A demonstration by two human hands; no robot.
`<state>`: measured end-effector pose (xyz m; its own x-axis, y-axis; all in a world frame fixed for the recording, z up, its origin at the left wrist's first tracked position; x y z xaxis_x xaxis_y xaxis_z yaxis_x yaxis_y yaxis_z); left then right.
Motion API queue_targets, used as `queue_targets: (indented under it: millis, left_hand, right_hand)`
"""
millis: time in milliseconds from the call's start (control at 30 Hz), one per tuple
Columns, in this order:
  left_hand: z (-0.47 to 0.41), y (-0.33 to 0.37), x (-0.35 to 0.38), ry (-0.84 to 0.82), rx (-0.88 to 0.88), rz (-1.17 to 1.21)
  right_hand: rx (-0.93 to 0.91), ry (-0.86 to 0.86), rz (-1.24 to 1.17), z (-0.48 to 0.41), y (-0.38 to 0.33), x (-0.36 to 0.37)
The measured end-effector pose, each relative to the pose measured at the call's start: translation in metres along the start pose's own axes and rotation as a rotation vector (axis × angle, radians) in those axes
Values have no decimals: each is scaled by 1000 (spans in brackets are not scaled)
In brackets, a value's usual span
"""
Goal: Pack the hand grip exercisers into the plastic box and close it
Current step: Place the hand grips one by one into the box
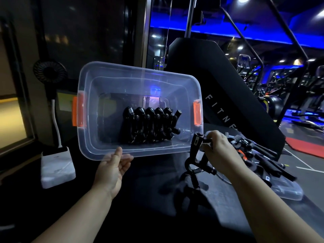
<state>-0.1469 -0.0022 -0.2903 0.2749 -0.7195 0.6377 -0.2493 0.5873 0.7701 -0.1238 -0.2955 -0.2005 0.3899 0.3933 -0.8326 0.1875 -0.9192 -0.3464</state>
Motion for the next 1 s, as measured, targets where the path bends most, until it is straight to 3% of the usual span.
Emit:
queue_targets:
  millis: [300,733,867,1000]
  left_hand:
    - [0,0,0,-8,-5,16]
    - [1,0,1,-7,-8,22]
    - [1,-1,0,2,-16,19]
    - [1,0,0,0,-19,24]
  right_hand:
    - [-38,-264,103,-20,4,-6]
    - [-108,-121,-115,-11,9,8]
    - [-105,-70,-351,-11,-14,5]
    - [-203,47,-432,-18,-47,6]
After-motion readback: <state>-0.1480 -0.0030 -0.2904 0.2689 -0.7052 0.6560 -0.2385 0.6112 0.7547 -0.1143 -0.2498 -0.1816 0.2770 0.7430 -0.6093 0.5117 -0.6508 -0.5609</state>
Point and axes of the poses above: each hand's wrist, its own z-axis away from the middle knuckle, its own x-axis out of the palm, y = z × x, the point moved 2 cm from there along -z, towards the middle knuckle, and after that the axes turned 6 degrees about z, right-handed, at the moved point
